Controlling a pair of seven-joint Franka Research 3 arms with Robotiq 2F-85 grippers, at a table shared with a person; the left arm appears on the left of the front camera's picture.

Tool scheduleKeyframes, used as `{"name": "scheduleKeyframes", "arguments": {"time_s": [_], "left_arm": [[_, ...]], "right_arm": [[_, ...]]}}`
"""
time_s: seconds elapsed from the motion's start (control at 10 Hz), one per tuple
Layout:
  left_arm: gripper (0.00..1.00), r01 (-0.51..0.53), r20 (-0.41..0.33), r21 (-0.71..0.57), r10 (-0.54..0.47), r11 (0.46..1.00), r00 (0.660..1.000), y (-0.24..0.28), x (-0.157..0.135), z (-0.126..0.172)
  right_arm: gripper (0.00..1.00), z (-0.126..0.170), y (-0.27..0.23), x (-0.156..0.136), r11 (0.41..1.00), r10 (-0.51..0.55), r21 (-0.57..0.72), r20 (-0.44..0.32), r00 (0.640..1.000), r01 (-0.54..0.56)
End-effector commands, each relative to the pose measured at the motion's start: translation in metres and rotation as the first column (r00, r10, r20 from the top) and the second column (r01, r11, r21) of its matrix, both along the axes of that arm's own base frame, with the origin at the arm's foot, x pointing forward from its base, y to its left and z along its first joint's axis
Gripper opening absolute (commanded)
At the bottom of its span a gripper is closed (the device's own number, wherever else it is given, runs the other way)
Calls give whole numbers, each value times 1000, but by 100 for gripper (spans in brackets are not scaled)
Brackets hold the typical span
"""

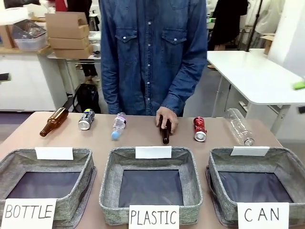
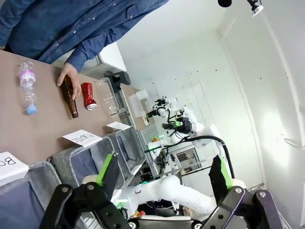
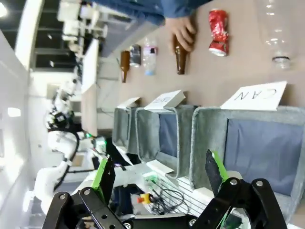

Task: Sort the can waste into the basket.
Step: Pick up the can waste from the table and place it in the right Fabric basket.

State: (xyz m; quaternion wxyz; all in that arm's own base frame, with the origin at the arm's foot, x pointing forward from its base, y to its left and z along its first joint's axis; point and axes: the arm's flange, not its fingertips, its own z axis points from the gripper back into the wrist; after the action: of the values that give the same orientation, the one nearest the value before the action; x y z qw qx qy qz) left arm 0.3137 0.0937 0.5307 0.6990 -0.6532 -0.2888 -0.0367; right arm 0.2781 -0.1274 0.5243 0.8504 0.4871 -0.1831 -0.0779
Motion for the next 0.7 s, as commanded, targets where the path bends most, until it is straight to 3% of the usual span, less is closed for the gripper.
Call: {"name": "scheduleKeyframes", "arguments": {"time_s": [0.0, 0.4, 0.5, 0.6], "left_arm": [[100, 4, 30, -13, -3, 1000, 1000, -1, 2, 1], [100, 4, 30, -13, -3, 1000, 1000, -1, 2, 1], [100, 4, 30, -13, -3, 1000, 1000, -1, 2, 1], [100, 4, 30, -13, -3, 1000, 1000, -1, 2, 1]], "right_arm": [[100, -2, 11, 1, 997, -60, -41, 23, 998, 61], [100, 17, 85, 90, 985, 151, -94, 95, 984, -142], [100, 18, 102, 108, 973, 195, -139, 57, 979, -186], [100, 18, 86, 102, 975, 196, -117, 44, 980, -190]]}}
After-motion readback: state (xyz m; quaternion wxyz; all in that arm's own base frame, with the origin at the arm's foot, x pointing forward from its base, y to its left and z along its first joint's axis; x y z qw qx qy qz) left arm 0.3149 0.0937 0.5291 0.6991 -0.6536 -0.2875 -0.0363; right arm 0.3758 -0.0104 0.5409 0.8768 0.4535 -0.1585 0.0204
